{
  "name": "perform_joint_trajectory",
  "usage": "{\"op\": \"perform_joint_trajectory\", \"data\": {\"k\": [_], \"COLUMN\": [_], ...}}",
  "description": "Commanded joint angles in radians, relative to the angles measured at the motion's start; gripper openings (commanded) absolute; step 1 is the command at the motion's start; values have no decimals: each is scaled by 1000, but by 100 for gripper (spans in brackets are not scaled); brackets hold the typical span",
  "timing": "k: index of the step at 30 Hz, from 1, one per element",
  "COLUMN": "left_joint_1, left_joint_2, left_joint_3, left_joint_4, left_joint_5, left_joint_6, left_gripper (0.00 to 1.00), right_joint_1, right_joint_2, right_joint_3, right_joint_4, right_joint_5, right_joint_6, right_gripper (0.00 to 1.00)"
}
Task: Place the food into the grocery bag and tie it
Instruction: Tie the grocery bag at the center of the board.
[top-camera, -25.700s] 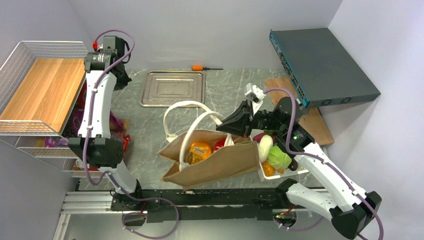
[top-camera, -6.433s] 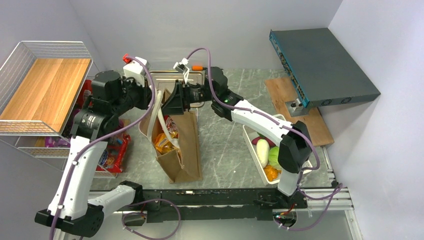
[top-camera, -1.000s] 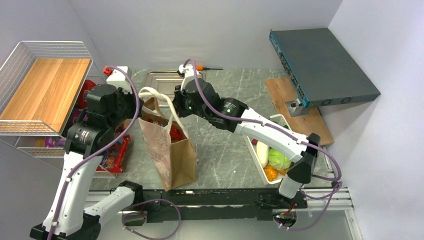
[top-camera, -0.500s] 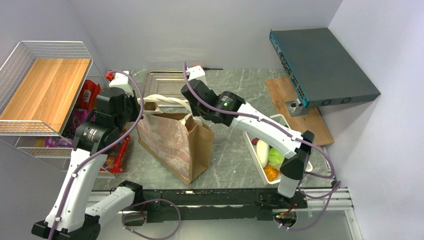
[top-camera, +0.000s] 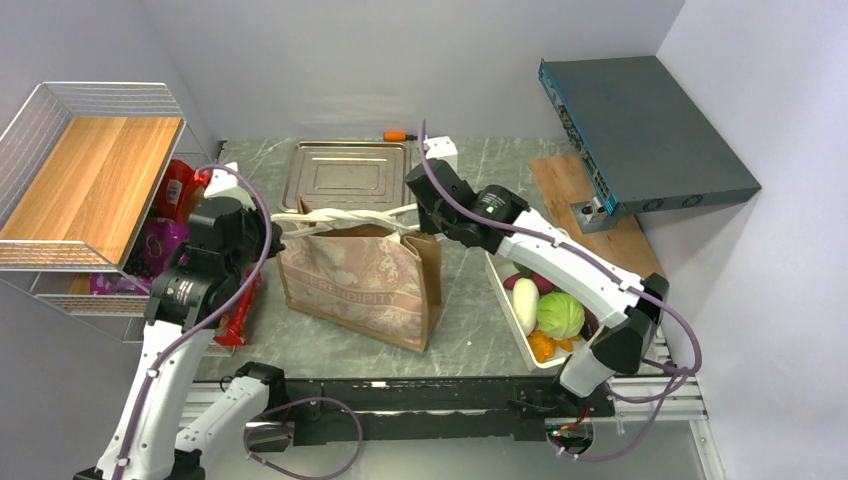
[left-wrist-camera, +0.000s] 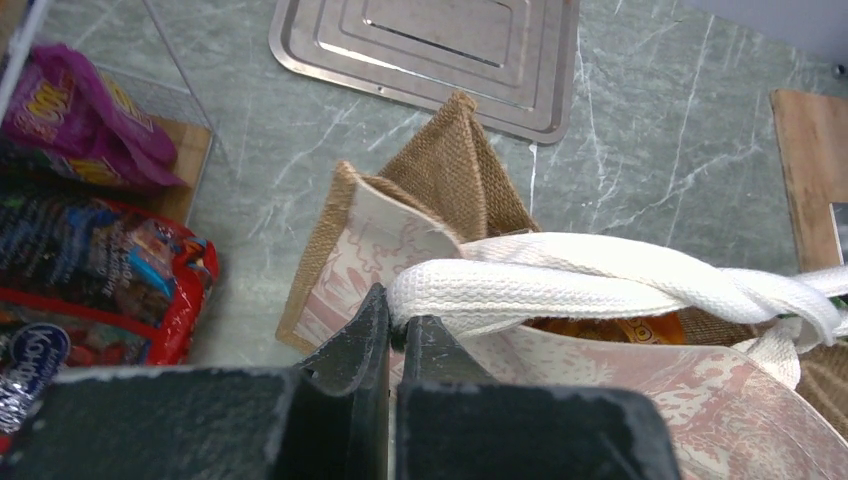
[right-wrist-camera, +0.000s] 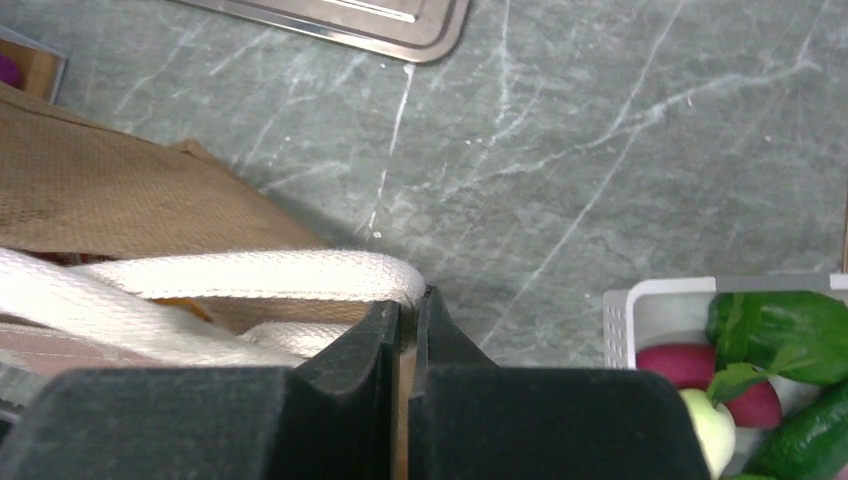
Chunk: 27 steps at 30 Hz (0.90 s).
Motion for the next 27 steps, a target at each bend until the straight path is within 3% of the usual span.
{"op": "perform_joint_trajectory", "data": {"k": [1, 17, 27], "left_joint_1": [83, 103, 104], "left_joint_2": [-61, -243, -322], "left_joint_3": [-14, -174, -235], "left_joint_4": [-79, -261, -380], "left_joint_5": [-280, -402, -449], "left_joint_6": [-68, -365, -478], "left_gripper": [0, 0, 0], "right_joint_1": [-150, -316, -435], "right_joint_2": [-121, -255, -327], "right_joint_3": [-73, -281, -393], "right_joint_4": [-250, -274, -229], "right_joint_5": [302, 253, 211], "right_joint_6": [-37, 51, 13], "right_gripper": [0, 0, 0]}}
